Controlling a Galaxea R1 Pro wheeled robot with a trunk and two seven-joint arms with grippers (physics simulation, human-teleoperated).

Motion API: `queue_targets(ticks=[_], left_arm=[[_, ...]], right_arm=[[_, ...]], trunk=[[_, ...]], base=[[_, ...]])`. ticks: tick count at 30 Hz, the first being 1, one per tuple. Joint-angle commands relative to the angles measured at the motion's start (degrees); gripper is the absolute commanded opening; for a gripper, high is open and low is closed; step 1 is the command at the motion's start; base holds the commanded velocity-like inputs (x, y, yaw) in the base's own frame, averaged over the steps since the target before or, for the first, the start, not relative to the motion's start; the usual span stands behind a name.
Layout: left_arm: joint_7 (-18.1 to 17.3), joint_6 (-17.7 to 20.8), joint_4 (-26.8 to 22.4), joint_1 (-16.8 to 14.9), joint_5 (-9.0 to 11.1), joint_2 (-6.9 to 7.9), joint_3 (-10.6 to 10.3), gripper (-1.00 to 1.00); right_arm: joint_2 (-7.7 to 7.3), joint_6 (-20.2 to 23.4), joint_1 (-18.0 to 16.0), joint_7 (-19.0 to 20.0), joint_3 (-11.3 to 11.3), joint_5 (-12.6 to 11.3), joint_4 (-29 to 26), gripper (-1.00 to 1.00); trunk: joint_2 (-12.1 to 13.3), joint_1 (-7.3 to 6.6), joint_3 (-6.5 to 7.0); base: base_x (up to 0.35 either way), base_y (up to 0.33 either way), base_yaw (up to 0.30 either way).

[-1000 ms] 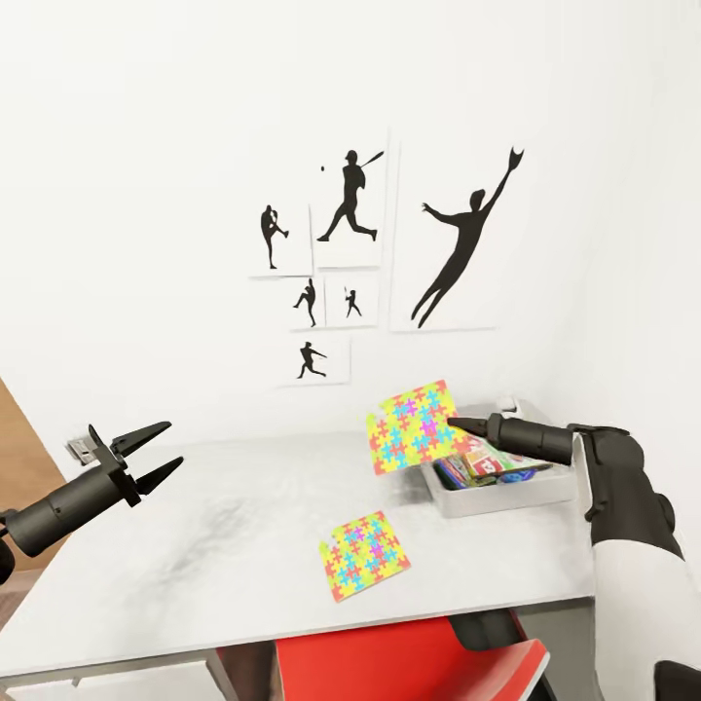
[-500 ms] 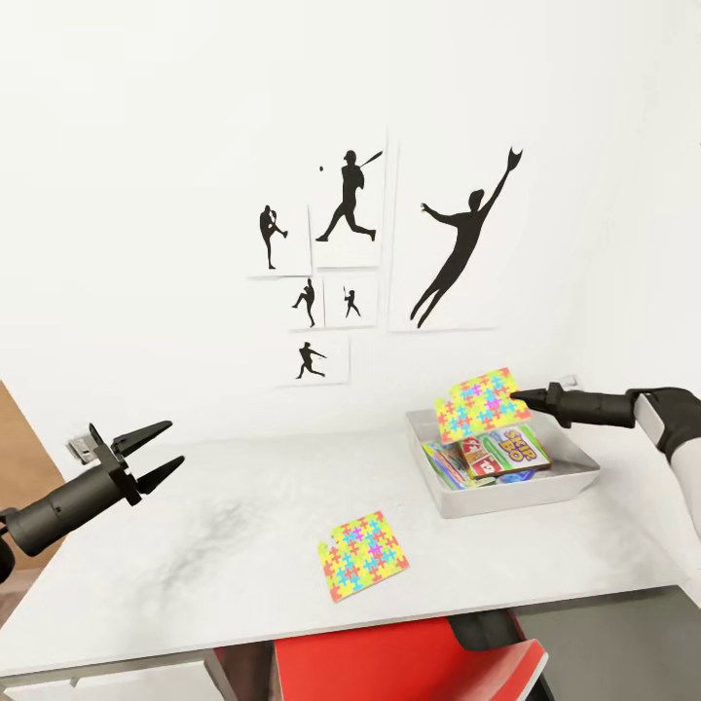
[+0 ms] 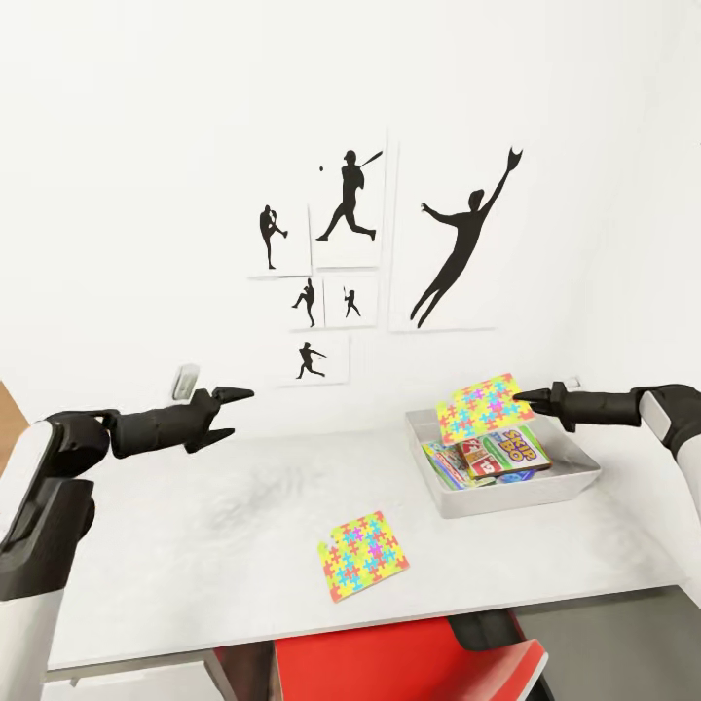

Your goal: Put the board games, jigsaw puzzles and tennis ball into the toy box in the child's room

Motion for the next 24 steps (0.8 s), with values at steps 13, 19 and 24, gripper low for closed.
queue_targets(ticks=[13, 19, 24], left_arm=[[13.74, -8.56, -0.03, -6.08, 6.68, -4.95, -7.59, 1.0], [13.82, -8.65, -0.06, -6.63, 6.82, -5.28, -7.7, 1.0], [13.95, -8.7, -0.06, -8.16, 9.15, -5.29, -7.74, 1.0]], right_arm=[[0.88, 2.35, -0.2, 0.15, -0.25, 3.36, -0.05, -1.0], [0.57, 2.39, -0.2, 0.16, -0.35, 3.65, -0.05, -1.0], [0.59, 2.63, -0.2, -0.39, -0.37, 3.76, -0.05, -1.0]], trunk=[[-1.74, 0.92, -0.86], [-3.35, 1.8, -1.58], [-3.35, 1.8, -1.58]], base=[[0.0, 0.0, 0.0], [0.0, 0.0, 0.0], [0.0, 0.0, 0.0]])
